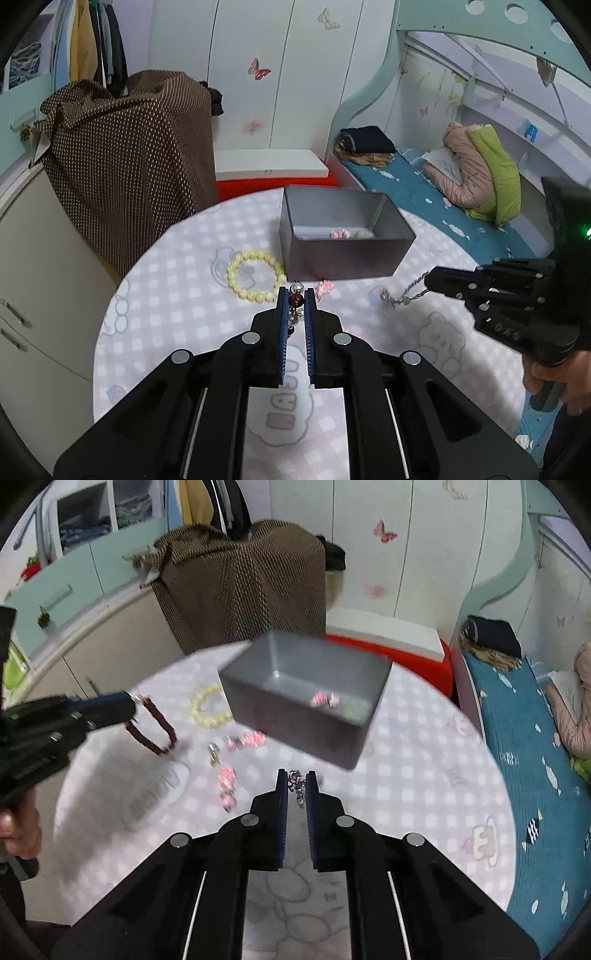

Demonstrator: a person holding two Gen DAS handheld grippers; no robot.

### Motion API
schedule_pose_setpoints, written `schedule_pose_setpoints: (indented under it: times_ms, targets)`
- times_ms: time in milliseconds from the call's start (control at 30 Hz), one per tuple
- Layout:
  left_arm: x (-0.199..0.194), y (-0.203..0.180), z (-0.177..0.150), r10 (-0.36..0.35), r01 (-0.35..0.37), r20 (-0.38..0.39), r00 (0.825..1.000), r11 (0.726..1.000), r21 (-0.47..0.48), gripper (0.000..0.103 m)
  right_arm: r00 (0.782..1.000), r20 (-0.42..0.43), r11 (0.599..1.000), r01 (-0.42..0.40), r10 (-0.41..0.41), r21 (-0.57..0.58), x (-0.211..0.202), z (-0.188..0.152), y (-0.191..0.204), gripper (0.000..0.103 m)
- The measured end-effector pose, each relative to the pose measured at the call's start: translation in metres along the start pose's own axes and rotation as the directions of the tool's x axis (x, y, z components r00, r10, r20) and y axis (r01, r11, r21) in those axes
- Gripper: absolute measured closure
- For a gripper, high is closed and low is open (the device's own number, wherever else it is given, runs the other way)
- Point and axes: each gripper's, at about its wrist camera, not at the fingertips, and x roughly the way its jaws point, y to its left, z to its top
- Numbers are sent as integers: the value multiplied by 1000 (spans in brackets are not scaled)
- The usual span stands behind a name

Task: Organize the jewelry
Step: 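Lift and carry the red bracelet and silver charm over the grey box, then open both grippers to drop the bracelet and silver charm into the box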

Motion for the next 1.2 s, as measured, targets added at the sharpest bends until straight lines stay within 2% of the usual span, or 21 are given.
schedule_pose_setpoints:
  times_ms: [300,667,933,1200]
  targets:
    - [-21,-3,35,-36,34,70,997,999,32,95,990,124,998,-62,64,-24,-50,44,-1,95]
    - [-21,-16,98,-96,89,122,988,994,67,95,974,220,997,-41,53,-58,-68,104,-2,95]
    - [5,-24,137,-147,141,82,986,987,73,95,973,222,998,-53,57,-23,-60,130,-16,95]
    - [45,-27,140,-144,143,3,990,988,58,94,989,137,998,-59,53,34,-20,134,-28,95]
